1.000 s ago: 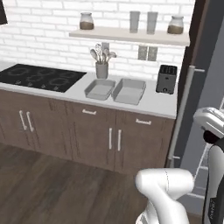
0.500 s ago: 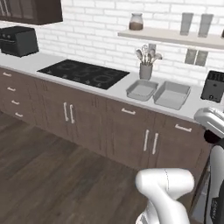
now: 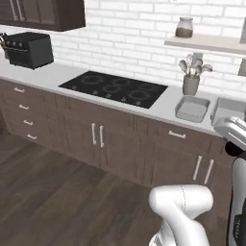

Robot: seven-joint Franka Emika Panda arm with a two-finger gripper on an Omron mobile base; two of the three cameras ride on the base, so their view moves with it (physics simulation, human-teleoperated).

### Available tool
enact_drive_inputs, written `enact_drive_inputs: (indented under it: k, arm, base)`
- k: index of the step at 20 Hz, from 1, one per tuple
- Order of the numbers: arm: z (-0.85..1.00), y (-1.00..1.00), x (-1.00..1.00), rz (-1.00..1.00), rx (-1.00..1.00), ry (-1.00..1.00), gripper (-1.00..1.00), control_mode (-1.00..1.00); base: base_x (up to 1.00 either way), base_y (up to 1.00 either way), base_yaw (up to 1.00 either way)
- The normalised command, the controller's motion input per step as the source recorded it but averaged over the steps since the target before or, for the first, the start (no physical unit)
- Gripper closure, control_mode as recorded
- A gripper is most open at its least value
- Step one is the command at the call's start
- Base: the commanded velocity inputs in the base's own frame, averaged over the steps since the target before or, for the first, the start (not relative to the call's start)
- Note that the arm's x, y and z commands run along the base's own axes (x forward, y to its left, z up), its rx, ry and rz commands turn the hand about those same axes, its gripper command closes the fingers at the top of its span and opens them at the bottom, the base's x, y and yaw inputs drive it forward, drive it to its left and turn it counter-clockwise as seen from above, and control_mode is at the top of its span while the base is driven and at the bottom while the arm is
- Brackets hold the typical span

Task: Place one avocado and one chicken drumstick in each tupperware on the nearby counter, to pack two identical lunches.

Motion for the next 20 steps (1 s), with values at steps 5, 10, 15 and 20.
enact_drive_inputs:
  k: [5, 10, 15, 20]
  arm:
    - [0.00, 0.00, 0.00, 0.00, 0.00, 0.00, 1.00, 1.00]
    - [0.00, 0.00, 0.00, 0.00, 0.00, 0.00, 1.00, 1.00]
    - [0.00, 0.00, 0.00, 0.00, 0.00, 0.00, 1.00, 1.00]
    - [0.00, 0.00, 0.00, 0.00, 0.00, 0.00, 1.00, 1.00]
  base:
    - [0.94, 0.81, -0.35]
    - [1.00, 0.47, -0.44]
    - [0.98, 0.03, -0.43]
    - [0.95, -0.30, -0.33]
